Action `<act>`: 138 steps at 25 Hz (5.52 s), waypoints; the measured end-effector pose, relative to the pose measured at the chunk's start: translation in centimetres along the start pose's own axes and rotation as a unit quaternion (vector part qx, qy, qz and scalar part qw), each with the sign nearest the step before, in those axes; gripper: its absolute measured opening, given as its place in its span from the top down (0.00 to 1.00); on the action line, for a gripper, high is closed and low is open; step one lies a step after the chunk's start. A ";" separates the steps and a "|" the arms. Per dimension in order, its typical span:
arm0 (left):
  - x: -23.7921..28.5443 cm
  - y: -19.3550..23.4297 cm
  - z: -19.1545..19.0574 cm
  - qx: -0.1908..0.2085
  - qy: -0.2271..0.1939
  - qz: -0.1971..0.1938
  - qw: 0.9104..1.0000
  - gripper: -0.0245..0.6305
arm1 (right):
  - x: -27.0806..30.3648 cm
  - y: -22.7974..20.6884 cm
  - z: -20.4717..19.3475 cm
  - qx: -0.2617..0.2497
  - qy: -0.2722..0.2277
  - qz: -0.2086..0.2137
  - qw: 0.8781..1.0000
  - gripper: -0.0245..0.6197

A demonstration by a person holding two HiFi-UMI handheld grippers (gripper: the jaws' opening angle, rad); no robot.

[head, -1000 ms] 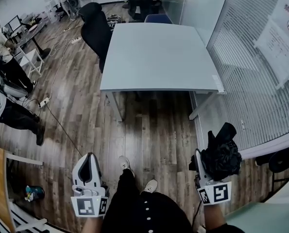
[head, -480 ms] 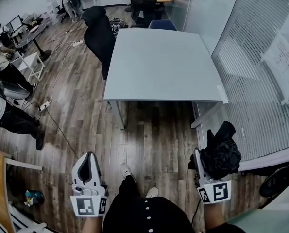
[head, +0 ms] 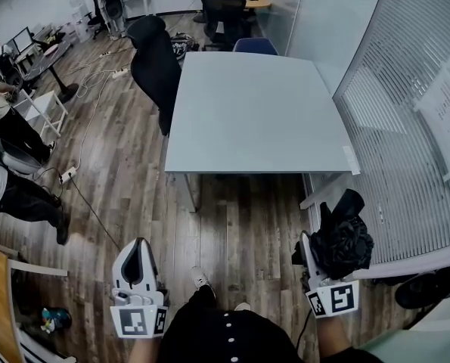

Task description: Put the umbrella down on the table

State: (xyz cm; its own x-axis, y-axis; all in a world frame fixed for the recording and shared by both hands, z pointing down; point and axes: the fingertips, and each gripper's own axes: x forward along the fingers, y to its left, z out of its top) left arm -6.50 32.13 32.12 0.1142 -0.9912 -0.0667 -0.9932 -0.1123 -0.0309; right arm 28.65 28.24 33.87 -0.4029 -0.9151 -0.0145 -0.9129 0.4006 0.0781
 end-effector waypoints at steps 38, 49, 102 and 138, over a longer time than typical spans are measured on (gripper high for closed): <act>11.0 10.4 -2.8 -0.014 0.003 -0.031 0.999 0.94 | 14.4 5.1 -0.4 -0.002 -0.004 -0.014 1.000 0.57; 16.0 10.6 -4.1 -0.014 0.021 -0.019 0.999 0.94 | 19.6 2.8 -2.0 0.008 0.010 -0.002 1.000 0.57; 37.3 13.2 -5.4 -0.008 0.028 0.019 0.999 0.94 | 43.6 -4.0 -3.5 0.030 0.012 0.067 0.997 0.57; 51.3 22.4 -7.3 -0.027 0.030 -0.062 0.997 0.94 | 55.4 -1.1 -2.4 -0.011 0.029 0.016 0.999 0.57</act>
State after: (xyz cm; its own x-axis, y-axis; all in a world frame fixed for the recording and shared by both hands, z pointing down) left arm -23.08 -21.77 35.30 0.2371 -0.9715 -0.0060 -0.9713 -0.2372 0.0193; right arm 7.49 -22.99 35.37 -0.4261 -0.9035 0.0467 -0.8981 0.4286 0.0989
